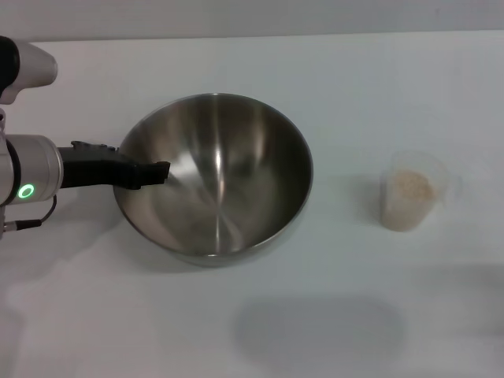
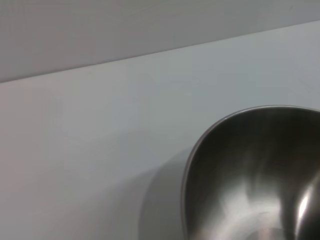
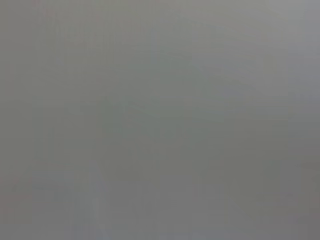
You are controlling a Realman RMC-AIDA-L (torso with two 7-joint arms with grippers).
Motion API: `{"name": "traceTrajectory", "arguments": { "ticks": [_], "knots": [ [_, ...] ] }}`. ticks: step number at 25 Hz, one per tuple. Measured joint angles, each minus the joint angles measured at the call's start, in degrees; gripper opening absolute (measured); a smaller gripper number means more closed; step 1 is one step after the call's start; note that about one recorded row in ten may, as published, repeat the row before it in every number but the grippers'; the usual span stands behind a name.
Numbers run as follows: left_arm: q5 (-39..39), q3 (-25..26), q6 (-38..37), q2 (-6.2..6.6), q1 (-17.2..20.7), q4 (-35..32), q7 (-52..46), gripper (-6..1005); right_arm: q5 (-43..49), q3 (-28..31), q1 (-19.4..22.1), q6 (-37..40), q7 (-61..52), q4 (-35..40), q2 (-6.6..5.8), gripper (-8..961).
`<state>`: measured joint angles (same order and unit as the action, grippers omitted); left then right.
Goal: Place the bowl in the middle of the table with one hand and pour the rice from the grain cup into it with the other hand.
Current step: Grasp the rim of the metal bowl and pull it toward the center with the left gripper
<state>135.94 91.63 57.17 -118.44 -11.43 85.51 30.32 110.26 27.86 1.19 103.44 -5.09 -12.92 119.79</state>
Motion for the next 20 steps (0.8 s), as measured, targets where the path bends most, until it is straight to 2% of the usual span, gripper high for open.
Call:
{"name": "traceTrajectory", "arguments": {
  "ticks": [6,11,14,19,20],
  "knots": [
    [-0.1,0.4,-0.2,-0.03,-0.6,-0.1,-0.1,721,0.0,0.0,0.1,0.2,0.0,0.0,0.0,847],
    [-0.1,0.6,-0.1,0.01,-1.2,-0.3,-0.2,495,-0.1,0.0,0.0,0.1,0.0,0.0,-0.04,847],
    [-0.2,0.6,-0.1,-0.03,-1.5,-0.3,-0.3,226,-0.1,0.2,-0.2,0.0,0.0,0.1,-0.08,847],
    [-0.4,0.8,-0.1,0.04,-1.8,0.0,-0.9,70,-0.1,0.4,-0.4,-0.1,0.0,0.1,-0.18,846],
    [-0.4,0.8,0.0,0.08,-2.1,-0.1,-1.0,67,-0.1,0.5,-0.4,-0.1,0.0,0.1,-0.18,846]
  ]
}}
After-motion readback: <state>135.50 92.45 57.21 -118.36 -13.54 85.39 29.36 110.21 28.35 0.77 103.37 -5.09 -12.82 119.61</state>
